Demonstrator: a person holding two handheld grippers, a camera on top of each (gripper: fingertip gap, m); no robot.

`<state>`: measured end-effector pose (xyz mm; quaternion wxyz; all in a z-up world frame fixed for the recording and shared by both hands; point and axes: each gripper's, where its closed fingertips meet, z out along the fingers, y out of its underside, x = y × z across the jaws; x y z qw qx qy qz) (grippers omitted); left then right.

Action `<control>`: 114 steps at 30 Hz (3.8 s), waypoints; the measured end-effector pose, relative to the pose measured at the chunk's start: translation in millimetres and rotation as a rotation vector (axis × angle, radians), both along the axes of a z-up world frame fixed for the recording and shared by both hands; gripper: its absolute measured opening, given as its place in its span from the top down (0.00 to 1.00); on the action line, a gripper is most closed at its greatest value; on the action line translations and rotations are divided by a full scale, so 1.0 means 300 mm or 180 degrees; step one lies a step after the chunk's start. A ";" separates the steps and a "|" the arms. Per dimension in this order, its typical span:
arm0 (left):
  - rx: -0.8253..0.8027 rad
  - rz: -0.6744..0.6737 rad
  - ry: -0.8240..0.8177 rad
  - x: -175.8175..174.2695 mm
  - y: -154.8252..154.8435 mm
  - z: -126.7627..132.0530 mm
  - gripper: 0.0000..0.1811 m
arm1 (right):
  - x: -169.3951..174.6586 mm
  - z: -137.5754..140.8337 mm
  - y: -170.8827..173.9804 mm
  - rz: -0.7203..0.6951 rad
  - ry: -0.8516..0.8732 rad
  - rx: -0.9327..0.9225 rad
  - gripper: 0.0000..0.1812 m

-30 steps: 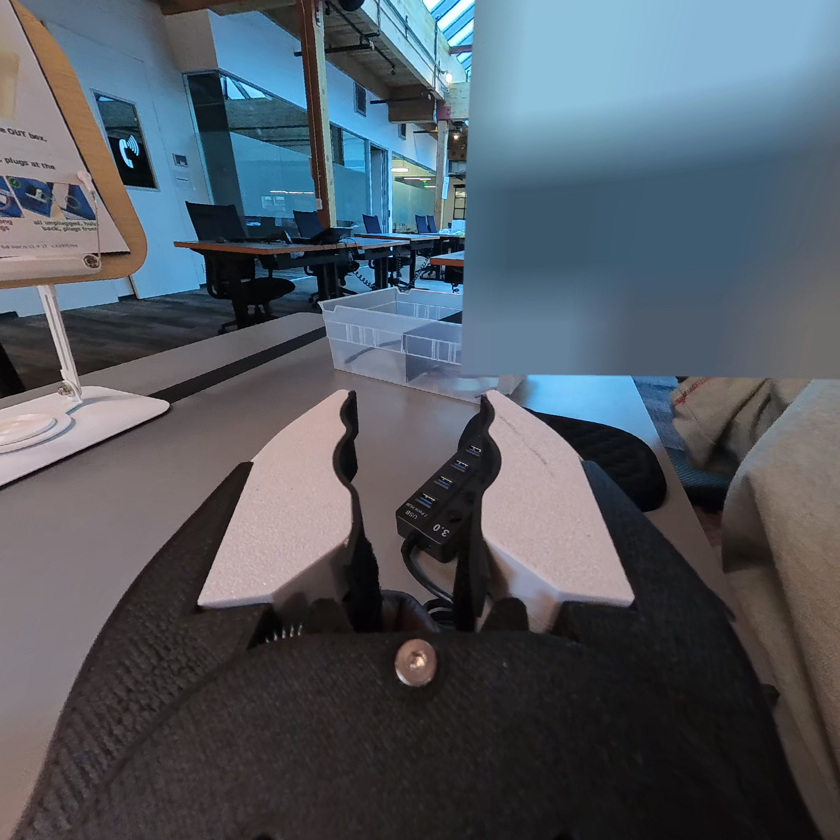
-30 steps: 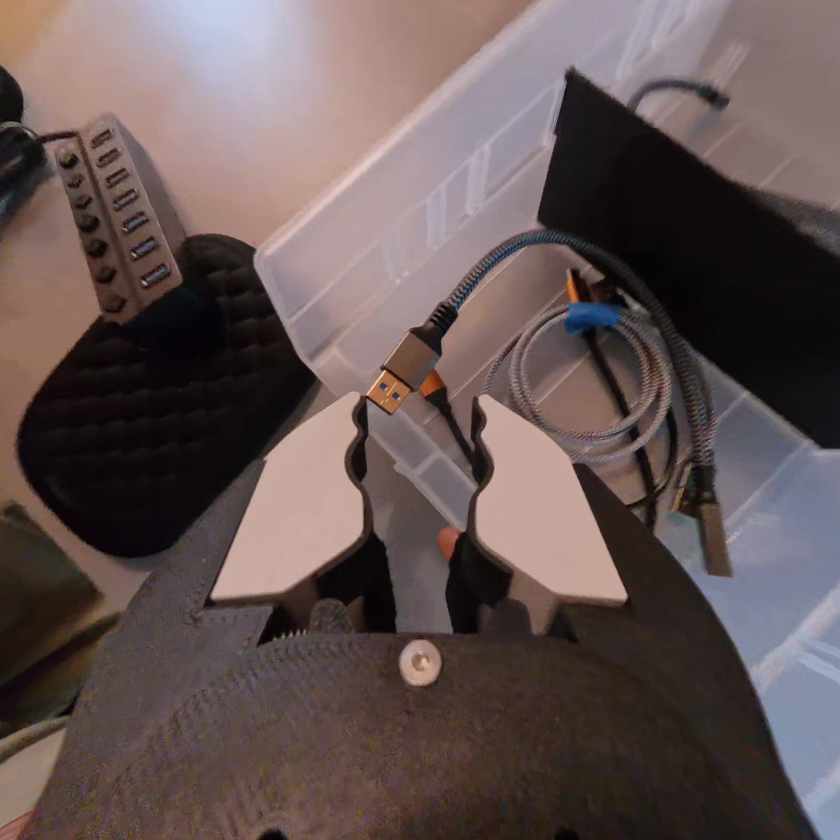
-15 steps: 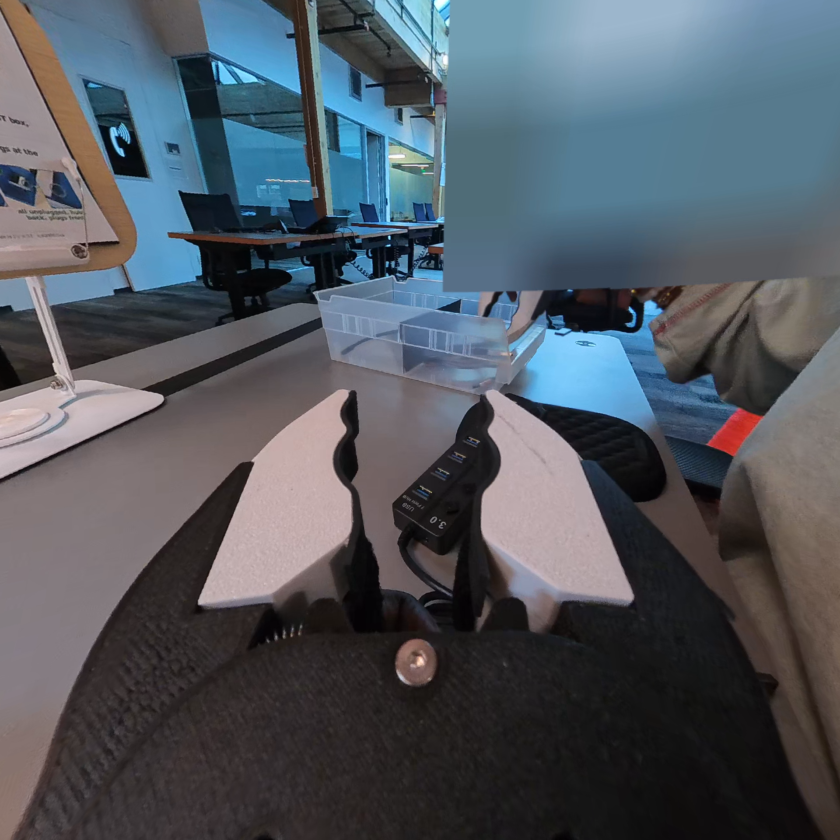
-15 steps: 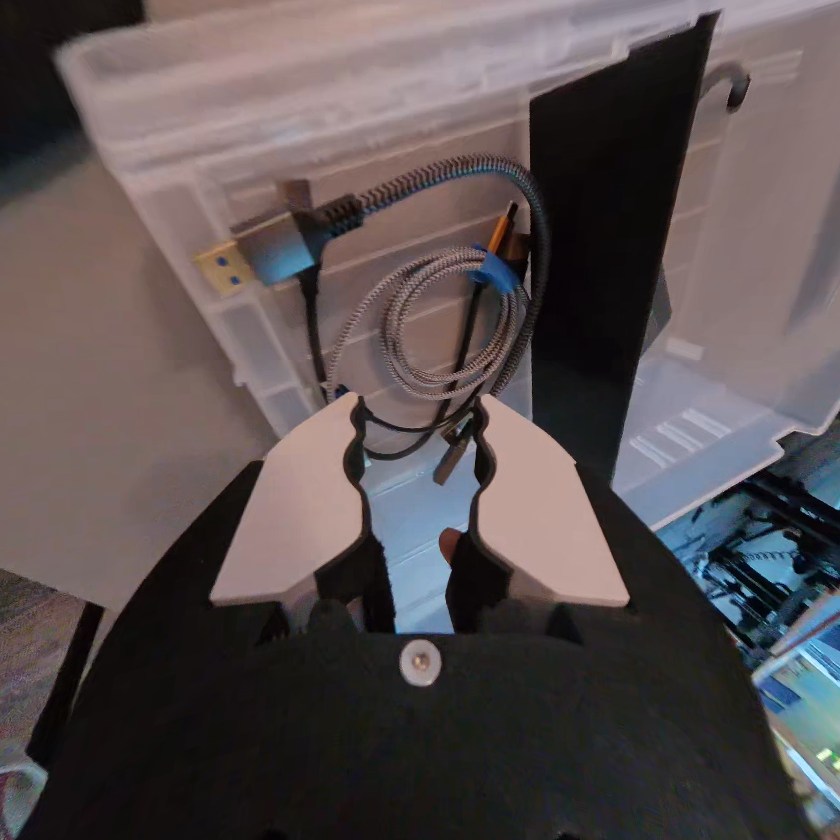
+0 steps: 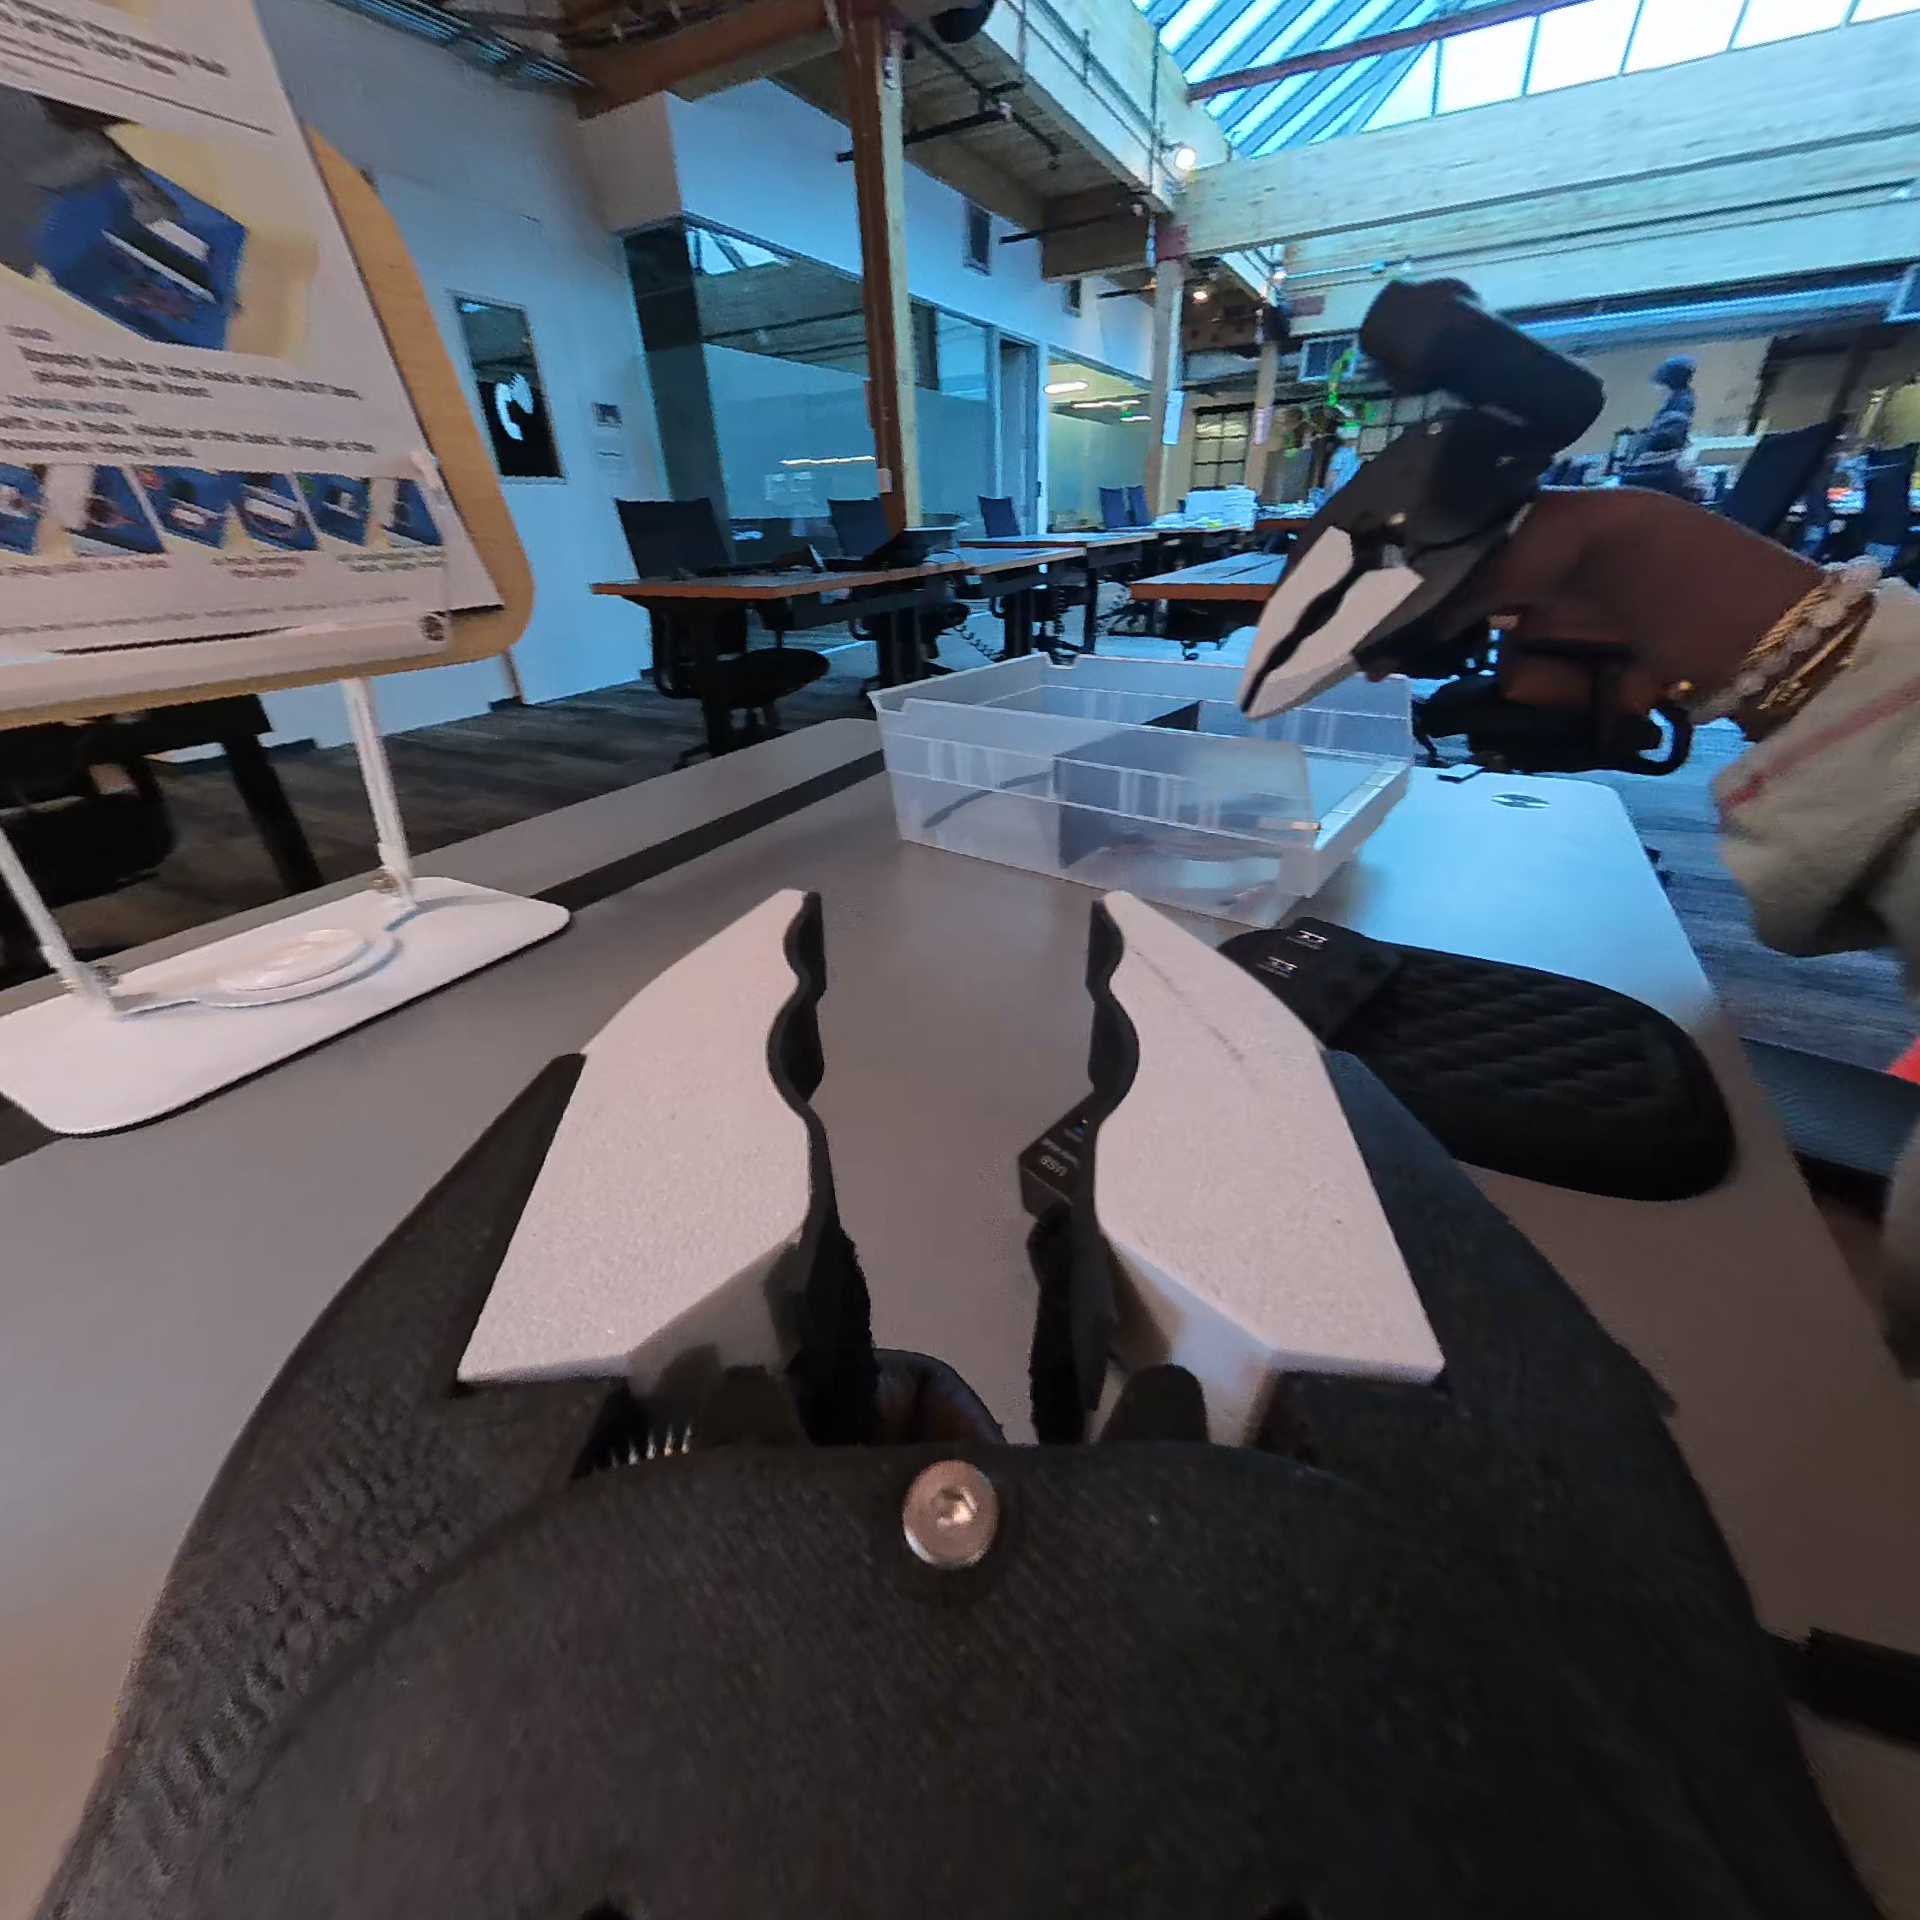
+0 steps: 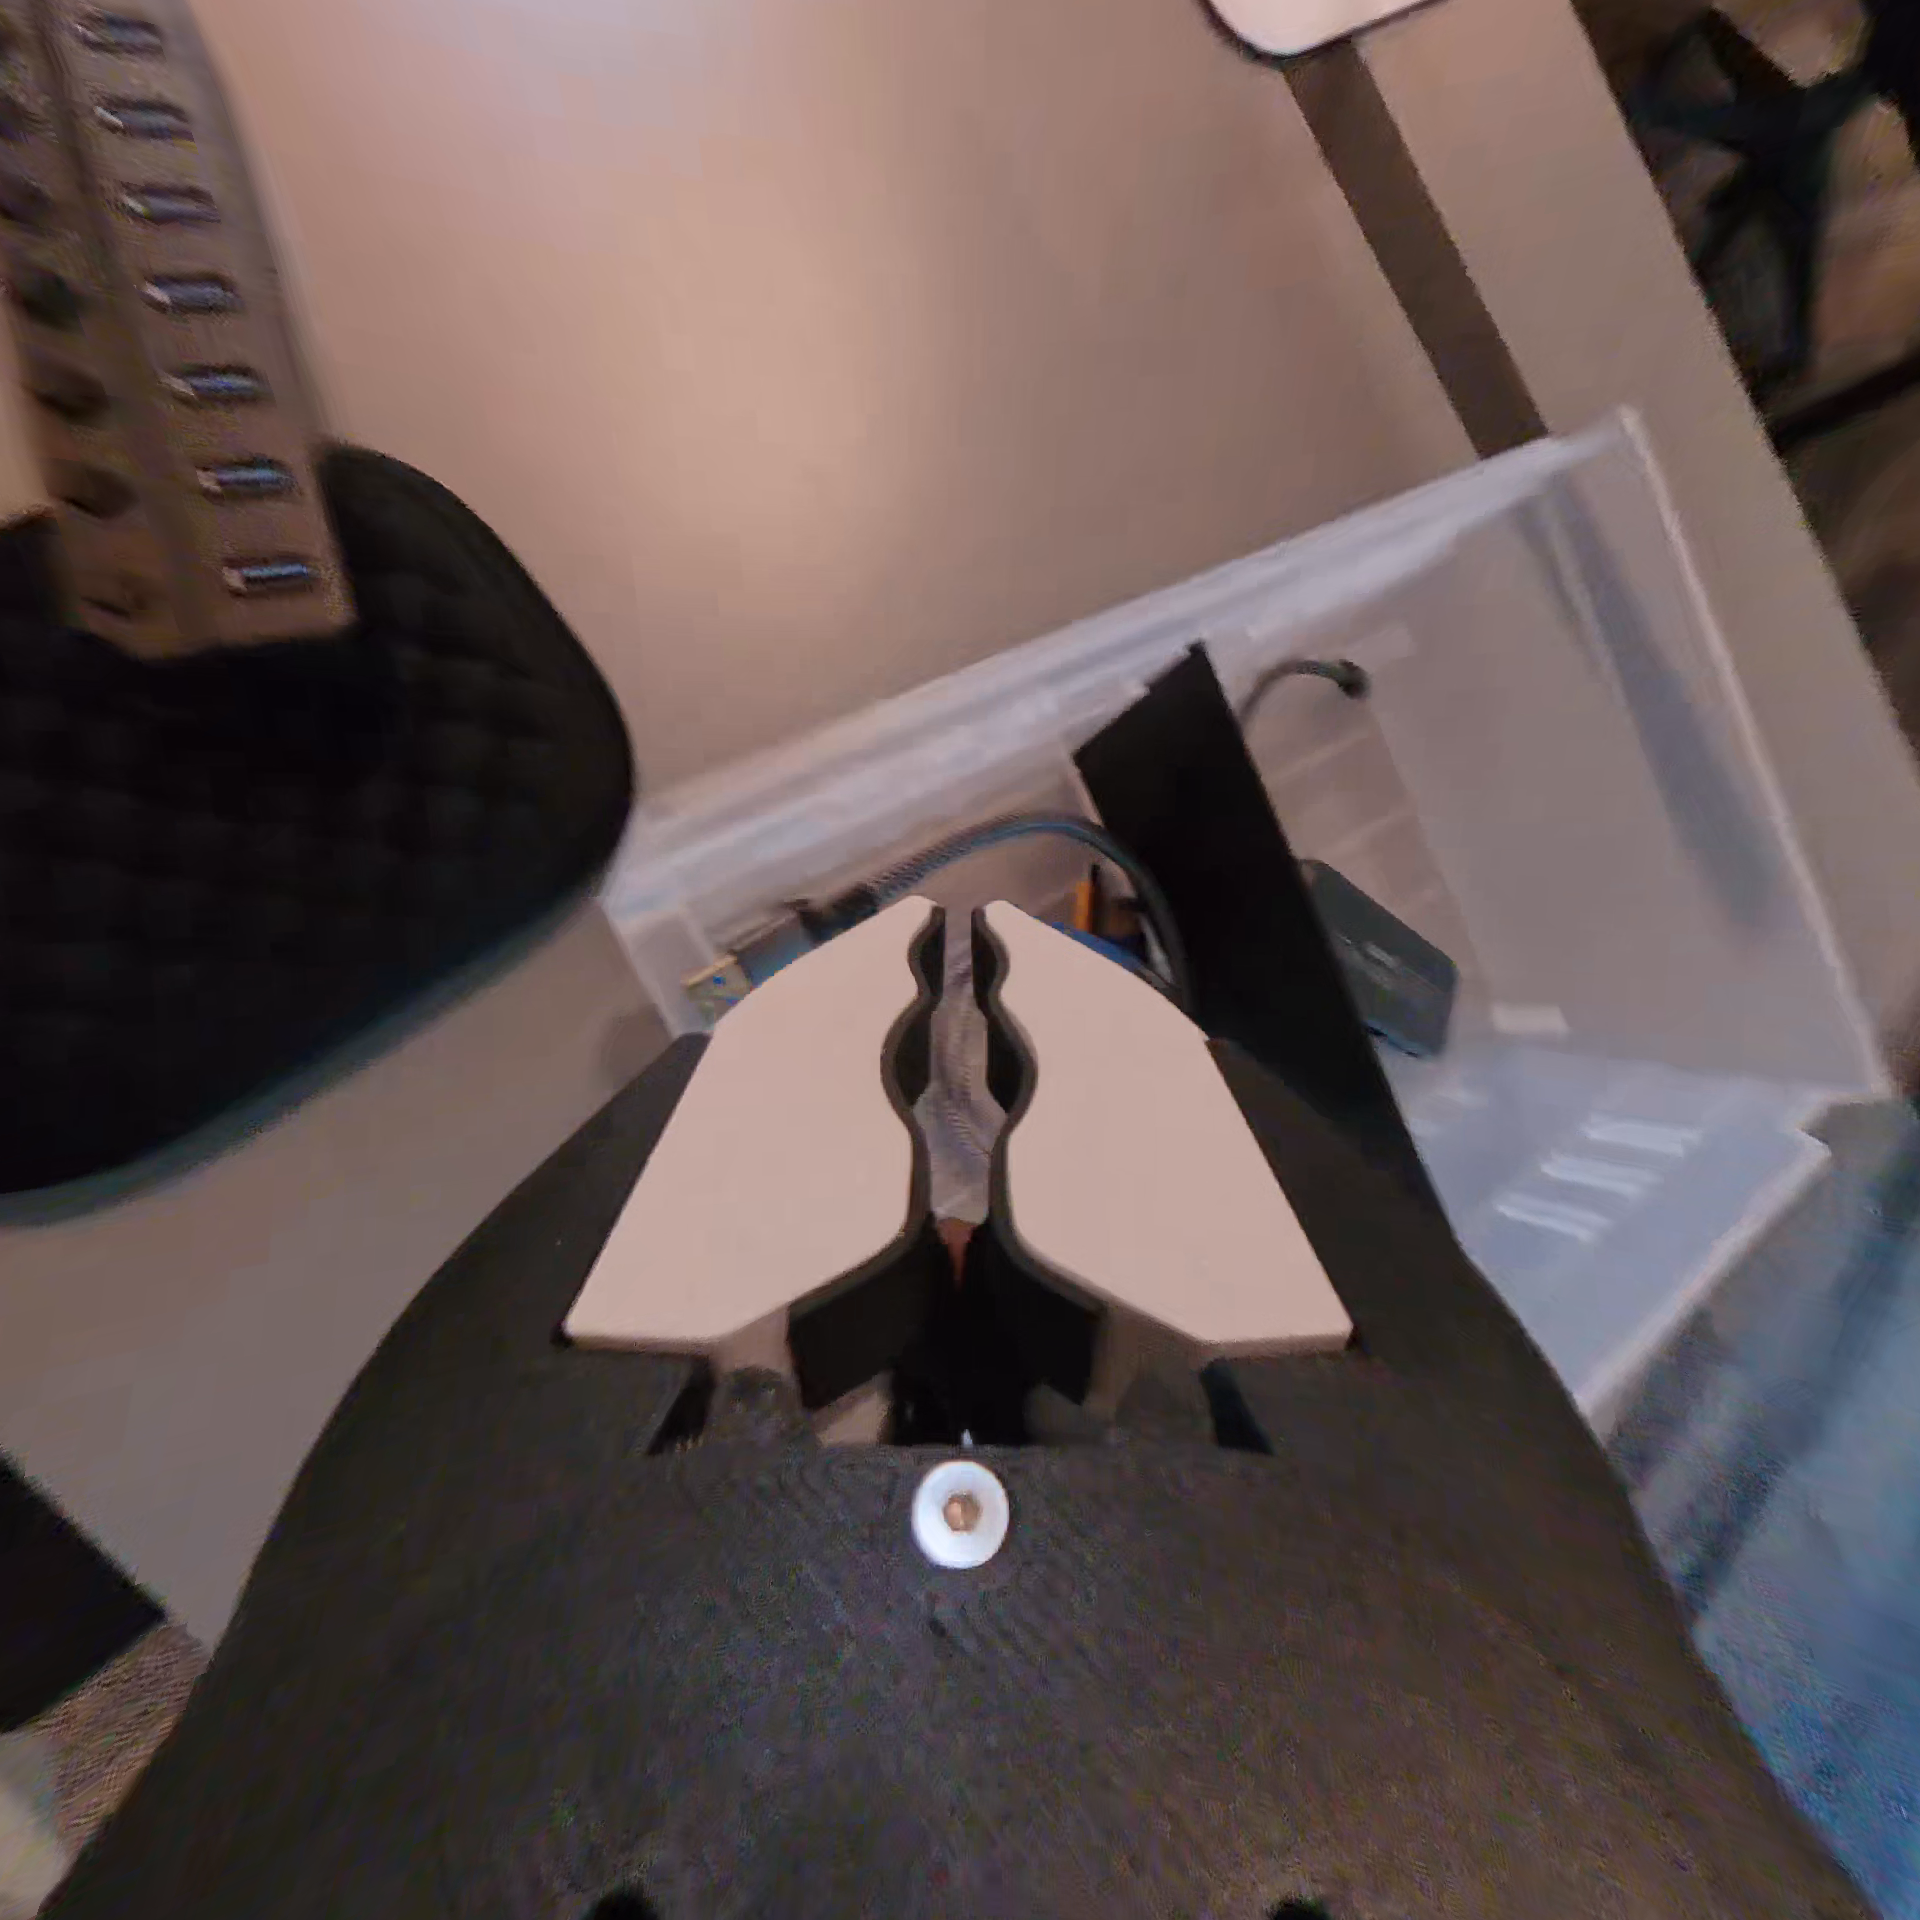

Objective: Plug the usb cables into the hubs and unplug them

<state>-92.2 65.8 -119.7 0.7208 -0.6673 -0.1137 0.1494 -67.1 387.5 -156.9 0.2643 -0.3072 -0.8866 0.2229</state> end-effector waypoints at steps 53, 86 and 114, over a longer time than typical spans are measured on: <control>0.0097 -0.0012 -0.0040 -0.003 0.001 0.001 0.76 | -0.009 -0.196 0.059 -0.0387 -0.1083 -0.0692 0.72; 0.0053 0.0094 0.0020 -0.008 -0.004 0.001 0.76 | 0.014 -0.236 -0.773 0.1455 -0.0695 0.0348 0.70; 0.0065 0.0387 0.0146 -0.043 -0.025 0.001 0.76 | -0.342 0.445 0.394 -0.0692 0.1770 0.2244 0.70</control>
